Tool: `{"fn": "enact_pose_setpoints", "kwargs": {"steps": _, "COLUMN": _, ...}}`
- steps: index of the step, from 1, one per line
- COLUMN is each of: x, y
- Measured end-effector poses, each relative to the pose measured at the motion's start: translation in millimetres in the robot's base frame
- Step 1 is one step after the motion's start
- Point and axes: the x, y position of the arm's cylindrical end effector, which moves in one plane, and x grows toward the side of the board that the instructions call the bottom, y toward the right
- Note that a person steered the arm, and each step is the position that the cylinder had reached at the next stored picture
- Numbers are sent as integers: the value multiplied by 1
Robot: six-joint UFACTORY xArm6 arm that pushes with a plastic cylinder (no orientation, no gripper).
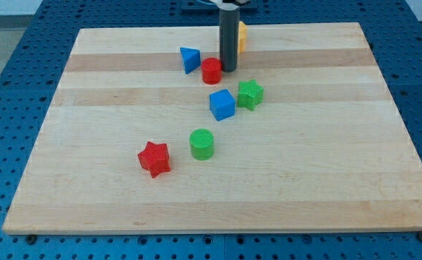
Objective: Place the blue triangle towards the bottom left side of the red circle
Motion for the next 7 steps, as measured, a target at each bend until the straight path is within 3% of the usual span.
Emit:
{"fn": "enact_pose_setpoints", "kwargs": {"steps": 4, "x": 0, "y": -44}}
{"fn": "enact_pose_setpoints", "kwargs": {"steps": 7, "x": -36, "y": -84}}
